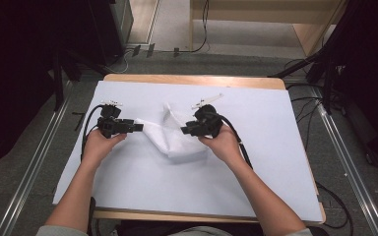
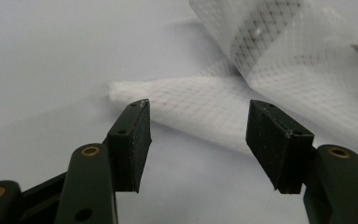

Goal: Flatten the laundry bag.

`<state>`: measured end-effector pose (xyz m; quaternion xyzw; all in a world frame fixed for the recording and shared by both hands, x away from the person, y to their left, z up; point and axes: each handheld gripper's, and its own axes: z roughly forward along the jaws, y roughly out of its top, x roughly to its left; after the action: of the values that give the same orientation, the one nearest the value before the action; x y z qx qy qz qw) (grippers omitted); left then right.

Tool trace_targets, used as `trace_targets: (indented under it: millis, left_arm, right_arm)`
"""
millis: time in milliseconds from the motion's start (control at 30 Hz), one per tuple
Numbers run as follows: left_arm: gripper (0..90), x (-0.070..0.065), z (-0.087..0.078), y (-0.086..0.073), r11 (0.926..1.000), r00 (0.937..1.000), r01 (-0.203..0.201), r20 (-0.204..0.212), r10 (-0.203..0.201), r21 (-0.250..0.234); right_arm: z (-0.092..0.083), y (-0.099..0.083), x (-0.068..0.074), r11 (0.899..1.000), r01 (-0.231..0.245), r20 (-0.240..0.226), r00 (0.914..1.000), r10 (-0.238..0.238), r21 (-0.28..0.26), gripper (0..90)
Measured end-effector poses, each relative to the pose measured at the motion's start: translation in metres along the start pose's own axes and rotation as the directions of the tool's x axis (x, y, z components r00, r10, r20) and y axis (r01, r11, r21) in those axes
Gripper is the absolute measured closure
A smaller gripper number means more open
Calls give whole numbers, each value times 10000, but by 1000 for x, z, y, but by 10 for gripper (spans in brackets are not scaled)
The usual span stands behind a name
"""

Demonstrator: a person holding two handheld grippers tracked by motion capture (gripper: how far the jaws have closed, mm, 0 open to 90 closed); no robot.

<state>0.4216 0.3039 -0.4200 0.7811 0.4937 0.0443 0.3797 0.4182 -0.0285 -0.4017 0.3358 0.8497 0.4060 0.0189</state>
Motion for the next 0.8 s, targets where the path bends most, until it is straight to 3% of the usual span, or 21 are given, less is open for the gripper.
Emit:
trace_targets:
  millis: [133,200,333,433,500,600,667,800]
  left_arm:
    - [452,2,5,3,9999,9999,-11,138,8,170]
    - [457,2,6,3,9994,9999,-75,130,71,327]
    - [458,2,6,2,9995,9999,-35,148,31,309]
    - [460,1,5,2,9996,9999,-66,138,62,276]
    - [460,1,4,2,9996,9998,-89,170,84,278]
    - [460,1,4,0,9996,9999,-55,148,50,294]
    - [460,2,3,0,9994,9998,-91,160,85,342]
    - [460,2,2,-1,9997,10000,-32,77,30,245]
  right_arm:
    - [16,16,-12,9999,-110,76,9999,111,-76,635]
    - [23,23,-15,9995,-231,143,9996,228,212,613]
    - [38,38,-14,9999,-103,141,9998,102,94,607]
    - [51,50,-13,9994,-129,167,9998,124,327,605]
    - [58,56,-11,9991,-180,251,9995,170,395,639]
    - [65,64,-8,9976,-130,348,9993,106,683,828]
    - [63,65,-7,9970,-198,224,9996,182,751,863]
    - [44,63,1,9971,118,255,9996,-138,755,870]
